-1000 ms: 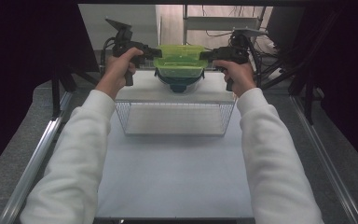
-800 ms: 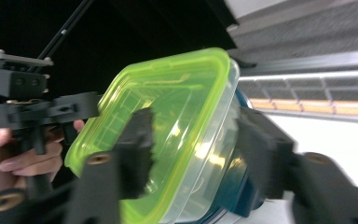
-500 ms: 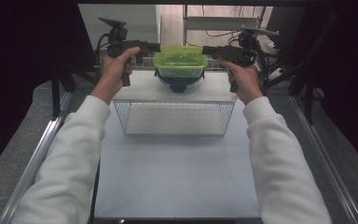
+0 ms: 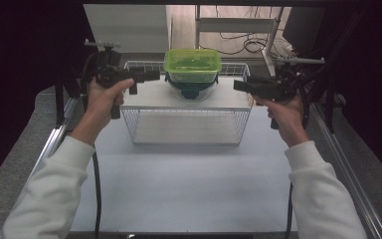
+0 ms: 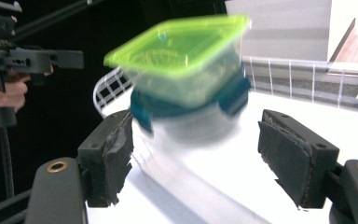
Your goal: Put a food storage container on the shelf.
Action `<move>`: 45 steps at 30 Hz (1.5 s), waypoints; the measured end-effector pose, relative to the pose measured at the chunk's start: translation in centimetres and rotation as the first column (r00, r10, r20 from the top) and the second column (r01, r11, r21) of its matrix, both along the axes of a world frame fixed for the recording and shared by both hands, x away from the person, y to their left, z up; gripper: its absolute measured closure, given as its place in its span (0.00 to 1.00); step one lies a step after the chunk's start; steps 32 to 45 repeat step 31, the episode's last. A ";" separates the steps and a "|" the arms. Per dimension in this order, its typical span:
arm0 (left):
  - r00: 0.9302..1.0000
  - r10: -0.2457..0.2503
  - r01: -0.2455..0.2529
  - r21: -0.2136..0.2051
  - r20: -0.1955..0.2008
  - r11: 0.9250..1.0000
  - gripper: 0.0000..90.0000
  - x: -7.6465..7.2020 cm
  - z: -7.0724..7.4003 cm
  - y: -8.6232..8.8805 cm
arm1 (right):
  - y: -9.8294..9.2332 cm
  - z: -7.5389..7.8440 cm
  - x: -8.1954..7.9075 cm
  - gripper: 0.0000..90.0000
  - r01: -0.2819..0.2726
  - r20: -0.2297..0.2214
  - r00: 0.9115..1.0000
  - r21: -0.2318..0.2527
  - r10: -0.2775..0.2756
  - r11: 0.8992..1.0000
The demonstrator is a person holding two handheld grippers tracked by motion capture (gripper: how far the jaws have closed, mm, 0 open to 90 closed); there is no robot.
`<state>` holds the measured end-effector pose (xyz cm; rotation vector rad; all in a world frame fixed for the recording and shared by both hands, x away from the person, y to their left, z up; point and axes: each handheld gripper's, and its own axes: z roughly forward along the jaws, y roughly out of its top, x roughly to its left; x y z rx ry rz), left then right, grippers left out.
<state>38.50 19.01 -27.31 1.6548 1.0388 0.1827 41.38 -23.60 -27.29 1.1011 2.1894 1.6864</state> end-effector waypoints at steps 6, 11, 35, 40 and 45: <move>1.000 -0.021 0.021 0.053 0.015 0.998 0.24 -5.2 -4.7 -0.2 | -2.0 -4.2 -5.0 0.28 0.001 0.039 0.999 -0.081 0.002 0.997; 0.999 -0.041 0.041 0.107 -0.003 0.993 0.24 -8.5 -9.3 -0.4 | -3.5 -8.5 -8.0 0.27 0.012 0.017 1.000 -0.114 -0.010 0.993; 0.993 -0.023 0.041 0.151 -0.114 0.988 0.22 -10.9 -16.2 -0.1 | -4.4 -14.1 -10.6 0.19 0.031 -0.028 0.999 -0.189 -0.037 0.981; 0.993 -0.023 0.041 0.151 -0.114 0.988 0.22 -10.9 -16.2 -0.1 | -4.4 -14.1 -10.6 0.19 0.031 -0.028 0.999 -0.189 -0.037 0.981; 0.993 -0.023 0.041 0.151 -0.114 0.988 0.22 -10.9 -16.2 -0.1 | -4.4 -14.1 -10.6 0.19 0.031 -0.028 0.999 -0.189 -0.037 0.981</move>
